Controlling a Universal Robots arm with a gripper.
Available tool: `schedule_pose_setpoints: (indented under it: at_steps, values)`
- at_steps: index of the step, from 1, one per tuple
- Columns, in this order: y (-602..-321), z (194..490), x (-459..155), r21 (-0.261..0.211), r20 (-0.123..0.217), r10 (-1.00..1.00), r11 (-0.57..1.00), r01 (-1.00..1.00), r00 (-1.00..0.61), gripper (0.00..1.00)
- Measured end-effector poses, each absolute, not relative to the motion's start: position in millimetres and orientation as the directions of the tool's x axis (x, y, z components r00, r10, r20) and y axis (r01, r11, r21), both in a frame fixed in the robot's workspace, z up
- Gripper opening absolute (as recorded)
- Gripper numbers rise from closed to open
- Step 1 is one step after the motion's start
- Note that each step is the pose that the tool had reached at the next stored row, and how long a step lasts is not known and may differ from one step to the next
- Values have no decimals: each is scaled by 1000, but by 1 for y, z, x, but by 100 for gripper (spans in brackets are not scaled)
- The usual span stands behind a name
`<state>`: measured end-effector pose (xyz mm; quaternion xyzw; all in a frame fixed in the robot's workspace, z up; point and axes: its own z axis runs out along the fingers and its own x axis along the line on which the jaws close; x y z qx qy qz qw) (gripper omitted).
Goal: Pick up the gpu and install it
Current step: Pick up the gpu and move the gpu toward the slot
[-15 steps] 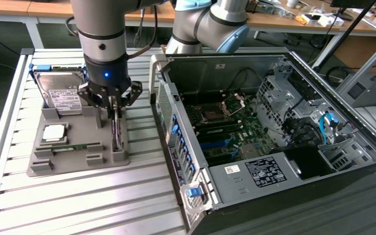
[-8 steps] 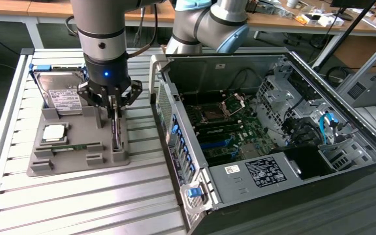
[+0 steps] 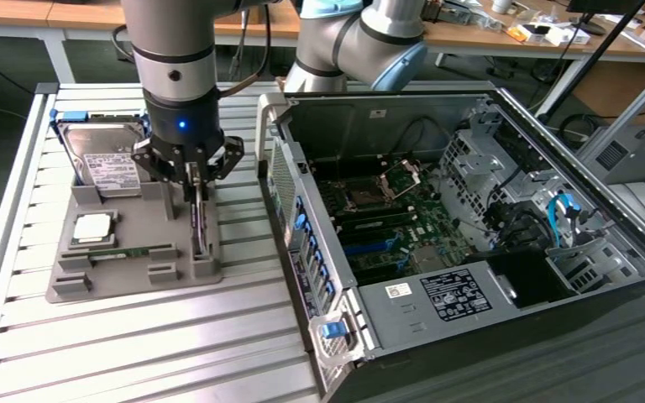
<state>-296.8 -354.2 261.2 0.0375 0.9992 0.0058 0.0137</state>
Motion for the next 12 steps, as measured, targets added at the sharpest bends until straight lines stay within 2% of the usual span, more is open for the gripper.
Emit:
schedule_pose_setpoints:
  at_steps: [12]
  values:
    - [-354, 264, -297, 12, -27, 75, 997, 75, -997, 27]
